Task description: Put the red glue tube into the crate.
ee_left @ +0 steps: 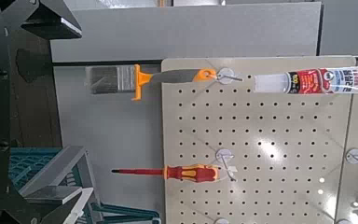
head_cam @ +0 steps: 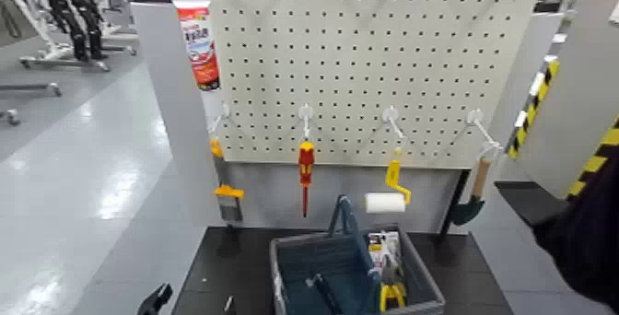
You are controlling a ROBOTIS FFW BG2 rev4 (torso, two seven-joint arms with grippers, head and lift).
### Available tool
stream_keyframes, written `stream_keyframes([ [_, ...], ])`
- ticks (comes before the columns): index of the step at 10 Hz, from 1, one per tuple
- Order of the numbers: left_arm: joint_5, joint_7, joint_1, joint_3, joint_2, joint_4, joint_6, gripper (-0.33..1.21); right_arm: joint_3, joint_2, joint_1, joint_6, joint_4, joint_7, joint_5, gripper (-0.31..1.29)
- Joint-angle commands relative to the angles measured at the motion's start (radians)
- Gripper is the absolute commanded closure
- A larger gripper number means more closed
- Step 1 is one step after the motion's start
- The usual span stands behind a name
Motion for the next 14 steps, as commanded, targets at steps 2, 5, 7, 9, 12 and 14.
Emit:
stream_keyframes([
  [2, 0.003, -0.011, -0.006, 0.001, 0.0, 0.0, 0.001, 0.14, 0.0, 0.129, 0.0, 0.0, 0.0, 0.0, 0.0, 0.1],
  [5, 0.004, -0.011, -0.007, 0.002, 0.0, 0.0, 0.002, 0.14, 0.002, 0.127, -0.002, 0.0, 0.0, 0.0, 0.0, 0.1],
  [7, 0.009, -0.065, -0.017, 0.025, 0.0, -0.017, 0.051, 0.14, 0.002, 0.127, -0.002, 0.0, 0.0, 0.0, 0.0, 0.1],
  [9, 0.032, -0.141, -0.041, 0.076, -0.004, -0.077, 0.168, 0.14, 0.005, 0.126, -0.003, 0.0, 0.002, 0.0, 0.0, 0.1],
  [12, 0.041, -0.273, -0.133, 0.188, -0.043, -0.184, 0.384, 0.14, 0.009, 0.124, -0.006, 0.003, 0.003, 0.0, 0.0, 0.1],
  [14, 0.067, -0.338, -0.196, 0.237, -0.063, -0.229, 0.499, 0.14, 0.009, 0.126, -0.008, 0.003, 0.008, 0.0, 0.0, 0.1],
])
